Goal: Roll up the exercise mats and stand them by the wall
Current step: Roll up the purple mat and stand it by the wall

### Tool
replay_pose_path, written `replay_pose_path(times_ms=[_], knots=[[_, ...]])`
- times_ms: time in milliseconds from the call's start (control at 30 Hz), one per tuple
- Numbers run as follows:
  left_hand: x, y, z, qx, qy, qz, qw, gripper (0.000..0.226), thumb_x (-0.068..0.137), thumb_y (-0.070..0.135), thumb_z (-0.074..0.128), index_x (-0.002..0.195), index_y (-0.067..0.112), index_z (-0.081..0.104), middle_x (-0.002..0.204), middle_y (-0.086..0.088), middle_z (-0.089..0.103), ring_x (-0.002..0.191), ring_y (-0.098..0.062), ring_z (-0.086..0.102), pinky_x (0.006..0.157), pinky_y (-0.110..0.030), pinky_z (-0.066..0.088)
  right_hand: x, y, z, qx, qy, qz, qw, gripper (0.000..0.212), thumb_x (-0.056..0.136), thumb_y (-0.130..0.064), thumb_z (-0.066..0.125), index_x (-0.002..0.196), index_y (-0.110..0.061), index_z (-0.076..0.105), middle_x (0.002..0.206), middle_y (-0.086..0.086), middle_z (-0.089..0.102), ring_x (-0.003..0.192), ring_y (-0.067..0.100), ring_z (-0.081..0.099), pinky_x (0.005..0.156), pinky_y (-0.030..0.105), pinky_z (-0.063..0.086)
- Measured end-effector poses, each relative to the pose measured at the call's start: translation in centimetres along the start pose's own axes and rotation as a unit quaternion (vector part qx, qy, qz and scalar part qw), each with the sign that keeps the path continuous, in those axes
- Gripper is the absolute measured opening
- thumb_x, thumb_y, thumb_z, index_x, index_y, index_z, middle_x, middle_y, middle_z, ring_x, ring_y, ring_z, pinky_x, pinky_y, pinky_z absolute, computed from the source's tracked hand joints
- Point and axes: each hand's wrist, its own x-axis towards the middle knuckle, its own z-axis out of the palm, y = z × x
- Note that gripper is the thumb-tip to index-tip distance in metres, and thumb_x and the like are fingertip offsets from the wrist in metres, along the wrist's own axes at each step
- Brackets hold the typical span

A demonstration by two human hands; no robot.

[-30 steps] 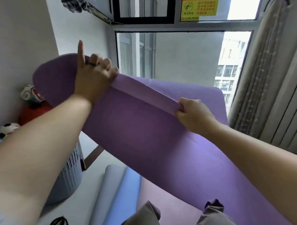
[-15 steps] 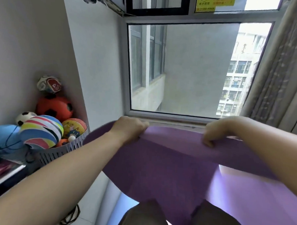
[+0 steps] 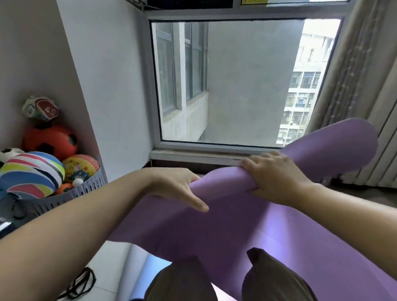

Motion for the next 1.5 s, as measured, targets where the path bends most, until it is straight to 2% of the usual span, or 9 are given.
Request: replay_pose_path(times_ms=[167, 467, 600, 733, 967, 1100, 1233, 1333, 1500], knots=[[0.8, 0.3, 2.9, 0.418, 0.266, -0.048, 0.867, 0.070, 0.079, 0.055, 0.062, 0.140, 0.034, 0.034, 0.127, 0.004, 0.048, 0.118, -0.021, 0.048, 0.100, -0.039, 0.032, -0.3, -0.7, -0.4, 0.048, -0.131, 0.050, 0.989, 0.010, 0.079, -0.030, 0.056, 0.086, -0.025, 0.052, 0.094, -0.001, 0.064, 0.091, 0.026, 0.061, 0.065, 0.030, 0.037], [0.6, -4.3, 6.3, 0.426, 0.449, 0.103, 0.779, 0.031, 0.067, -0.009, 0.066, 0.088, 0.014, 0.063, 0.087, -0.006, 0.062, 0.070, -0.029, 0.062, 0.088, -0.053, 0.048, -1.9, -4.4, 1.2, 0.390, -0.405, 0.158, 0.812, 0.031, 0.075, -0.037, 0.077, 0.091, -0.015, 0.061, 0.082, 0.000, 0.065, 0.074, 0.020, 0.064, 0.065, 0.026, 0.051], [-1.5, -4.6, 10.2, 0.432, 0.273, 0.140, 0.848, 0.021, 0.069, 0.006, 0.058, 0.088, 0.015, 0.058, 0.081, -0.007, 0.058, 0.061, -0.029, 0.062, 0.056, -0.035, 0.049, -4.5, -6.5, 2.3, 0.304, -0.466, 0.083, 0.827, 0.031, 0.077, -0.041, 0.074, 0.079, -0.018, 0.054, 0.071, -0.005, 0.055, 0.064, 0.015, 0.053, 0.056, 0.024, 0.042], [-3.0, -2.6, 15.1, 0.376, 0.041, 0.019, 0.925, 0.047, 0.091, 0.049, 0.053, 0.124, 0.017, 0.043, 0.120, -0.006, 0.045, 0.106, -0.030, 0.052, 0.082, -0.040, 0.044, -6.6, -8.0, 3.4, 0.231, -0.499, -0.005, 0.835, 0.033, 0.079, -0.042, 0.072, 0.080, -0.013, 0.056, 0.084, 0.002, 0.056, 0.077, 0.023, 0.052, 0.065, 0.027, 0.040], [-1.5, -0.2, 18.5, 0.251, 0.076, 0.037, 0.964, 0.063, 0.085, 0.072, 0.027, 0.110, 0.017, 0.047, 0.115, -0.001, 0.049, 0.107, -0.022, 0.050, 0.083, -0.039, 0.044, -9.5, -8.9, 4.4, 0.207, -0.429, -0.001, 0.879, 0.040, 0.076, -0.050, 0.071, 0.091, -0.015, 0.060, 0.094, 0.007, 0.061, 0.083, 0.025, 0.056, 0.069, 0.031, 0.045], [-1.5, 0.0, 17.8, 0.212, 0.121, 0.019, 0.969, 0.047, 0.089, 0.064, 0.039, 0.104, 0.020, 0.045, 0.112, 0.002, 0.054, 0.102, -0.020, 0.050, 0.077, -0.033, 0.037, -12.3, -9.4, 4.7, 0.077, -0.188, -0.013, 0.979, 0.062, 0.063, -0.059, 0.074, 0.107, -0.019, 0.058, 0.104, 0.004, 0.054, 0.099, 0.028, 0.053, 0.090, 0.041, 0.039], [-1.0, -0.4, 18.3, 0.251, 0.207, 0.070, 0.943, 0.056, 0.085, 0.067, 0.033, 0.097, 0.017, 0.054, 0.096, 0.000, 0.060, 0.089, -0.023, 0.057, 0.070, -0.032, 0.045, -14.3, -9.4, 7.1, 0.072, -0.021, 0.020, 0.997, 0.063, 0.057, -0.066, 0.070, 0.093, -0.016, 0.062, 0.094, 0.005, 0.057, 0.086, 0.029, 0.052, 0.085, 0.044, 0.033], [0.0, -0.2, 19.4, 0.310, 0.237, 0.128, 0.912, 0.053, 0.084, 0.060, 0.031, 0.070, 0.016, 0.057, 0.064, -0.001, 0.059, 0.056, -0.023, 0.057, 0.049, -0.025, 0.042, -14.6, -9.3, 8.8, 0.091, -0.035, 0.033, 0.995, 0.056, 0.072, -0.069, 0.050, 0.084, -0.016, 0.061, 0.084, 0.005, 0.057, 0.075, 0.029, 0.054, 0.069, 0.040, 0.038], [0.1, 0.3, 19.9, 0.254, 0.145, 0.082, 0.953, 0.043, 0.092, 0.064, 0.022, 0.092, 0.023, 0.037, 0.108, -0.002, 0.059, 0.102, -0.024, 0.054, 0.075, -0.034, 0.035, -14.1, -9.7, 8.2, 0.185, -0.158, 0.028, 0.970, 0.060, 0.067, -0.082, 0.033, 0.075, -0.023, 0.041, 0.078, -0.001, 0.058, 0.072, 0.027, 0.061, 0.060, 0.031, 0.031]])
